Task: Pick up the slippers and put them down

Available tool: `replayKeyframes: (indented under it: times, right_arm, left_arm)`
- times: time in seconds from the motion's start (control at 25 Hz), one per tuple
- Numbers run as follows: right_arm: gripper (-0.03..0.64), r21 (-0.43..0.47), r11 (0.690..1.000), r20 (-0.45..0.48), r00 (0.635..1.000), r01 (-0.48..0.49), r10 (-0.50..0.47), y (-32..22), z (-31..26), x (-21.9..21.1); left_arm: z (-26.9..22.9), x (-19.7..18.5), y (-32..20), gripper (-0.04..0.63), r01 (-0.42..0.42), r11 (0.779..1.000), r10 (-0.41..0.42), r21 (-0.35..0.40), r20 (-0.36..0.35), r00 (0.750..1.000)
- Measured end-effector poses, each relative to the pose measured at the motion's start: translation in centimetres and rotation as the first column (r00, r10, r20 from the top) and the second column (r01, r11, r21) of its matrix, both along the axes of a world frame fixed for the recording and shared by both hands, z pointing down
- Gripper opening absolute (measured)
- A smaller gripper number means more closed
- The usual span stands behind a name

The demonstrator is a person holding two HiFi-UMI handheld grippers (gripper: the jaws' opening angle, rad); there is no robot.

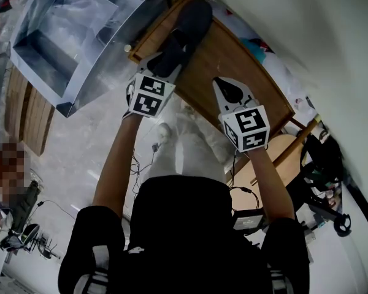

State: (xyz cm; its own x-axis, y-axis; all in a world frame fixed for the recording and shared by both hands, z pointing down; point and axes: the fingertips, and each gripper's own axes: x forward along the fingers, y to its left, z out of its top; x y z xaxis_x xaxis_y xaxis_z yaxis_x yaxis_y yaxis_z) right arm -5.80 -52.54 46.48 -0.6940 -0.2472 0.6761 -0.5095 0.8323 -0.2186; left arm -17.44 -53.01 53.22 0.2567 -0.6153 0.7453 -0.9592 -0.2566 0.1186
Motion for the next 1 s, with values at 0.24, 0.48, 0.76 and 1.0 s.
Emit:
replayKeyframes:
  times: [0.24, 0.48, 0.76, 1.0]
  right_arm:
    - [-0.002, -0.010, 1.000, -0.004, 1.000, 0.004, -0.004, -0.5, 0.9, 0.2]
    - [-0.002, -0.009, 1.000, -0.008, 1.000, 0.009, -0.009, -0.9, 1.8, 0.4]
    - [-0.002, -0.024, 1.000, -0.009, 1.000, 0.005, -0.006, -1.1, 2.6, 1.0]
    - [-0.002, -0.029, 1.000, -0.010, 1.000, 0.004, -0.004, -1.1, 3.0, 0.8]
  left_arm:
    - [1.4, 0.3, -0.6, 0.207, -0.029, 0.999, 0.030, -0.014, 0.036, 0.999]
    - [2.9, 0.5, -1.2, 0.207, -0.013, 1.000, 0.014, -0.026, 0.049, 0.999]
    - [3.8, 0.7, -1.9, 0.207, -0.007, 0.999, 0.010, -0.041, 0.064, 0.998]
    - [4.5, 0.4, -2.0, 0.204, -0.008, 0.998, 0.013, -0.055, 0.086, 0.996]
